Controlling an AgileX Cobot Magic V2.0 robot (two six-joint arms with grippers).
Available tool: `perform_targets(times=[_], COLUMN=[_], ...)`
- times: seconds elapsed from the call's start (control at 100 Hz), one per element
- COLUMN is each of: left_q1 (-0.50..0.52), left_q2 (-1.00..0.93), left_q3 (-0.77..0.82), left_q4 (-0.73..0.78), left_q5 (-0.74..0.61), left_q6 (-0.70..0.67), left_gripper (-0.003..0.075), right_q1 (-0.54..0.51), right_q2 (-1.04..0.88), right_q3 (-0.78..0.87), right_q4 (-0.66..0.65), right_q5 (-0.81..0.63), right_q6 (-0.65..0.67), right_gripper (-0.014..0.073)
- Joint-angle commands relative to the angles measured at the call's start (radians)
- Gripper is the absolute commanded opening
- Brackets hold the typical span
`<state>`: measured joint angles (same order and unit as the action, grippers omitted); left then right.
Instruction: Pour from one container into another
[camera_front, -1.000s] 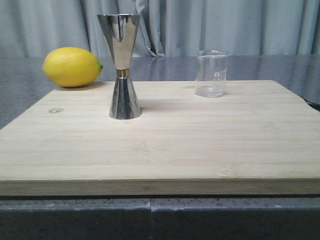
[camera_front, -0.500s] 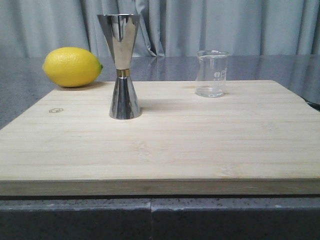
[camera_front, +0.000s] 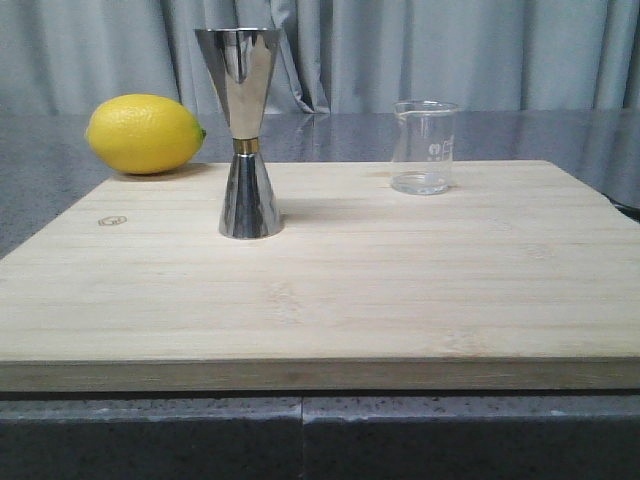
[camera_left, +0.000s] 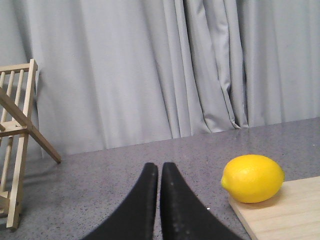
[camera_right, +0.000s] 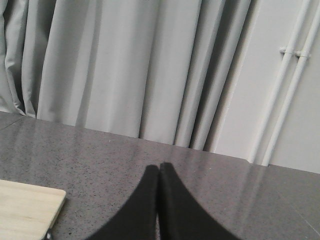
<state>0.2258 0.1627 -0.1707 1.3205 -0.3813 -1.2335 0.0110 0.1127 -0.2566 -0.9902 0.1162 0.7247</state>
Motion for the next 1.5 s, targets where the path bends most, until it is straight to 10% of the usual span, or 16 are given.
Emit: perform_targets(times=[0.0, 0.78, 1.07, 1.49], left_q1=[0.001, -0.058, -0.175, -0.187], left_q2=[0.008, 0.006, -0.016, -0.178], left_q3=[-0.026, -0.008, 0.073, 0.203], left_q4=[-0.033, -0.095, -1.023, -1.148], left_q5=[-0.016, 0.045, 0.164, 0.255], left_q6=[-0.013, -0.004, 1.018, 1.126], left_gripper=[-0.0019, -0.0019, -0.0019, -0.0019], right_q1=[-0.008, -0.008, -0.008, -0.008], right_q2=[0.012, 0.012, 0.012, 0.012], right_q3=[-0.026, -0.026, -0.026, -0.026], right_q4=[-0.011, -0.011, -0.011, -0.011], right_q5=[-0.041, -0.041, -0.041, -0.041], right_q6=[0.002, 0.002, 0.002, 0.002], right_gripper=[-0.0063, -0.0063, -0.0063, -0.0063])
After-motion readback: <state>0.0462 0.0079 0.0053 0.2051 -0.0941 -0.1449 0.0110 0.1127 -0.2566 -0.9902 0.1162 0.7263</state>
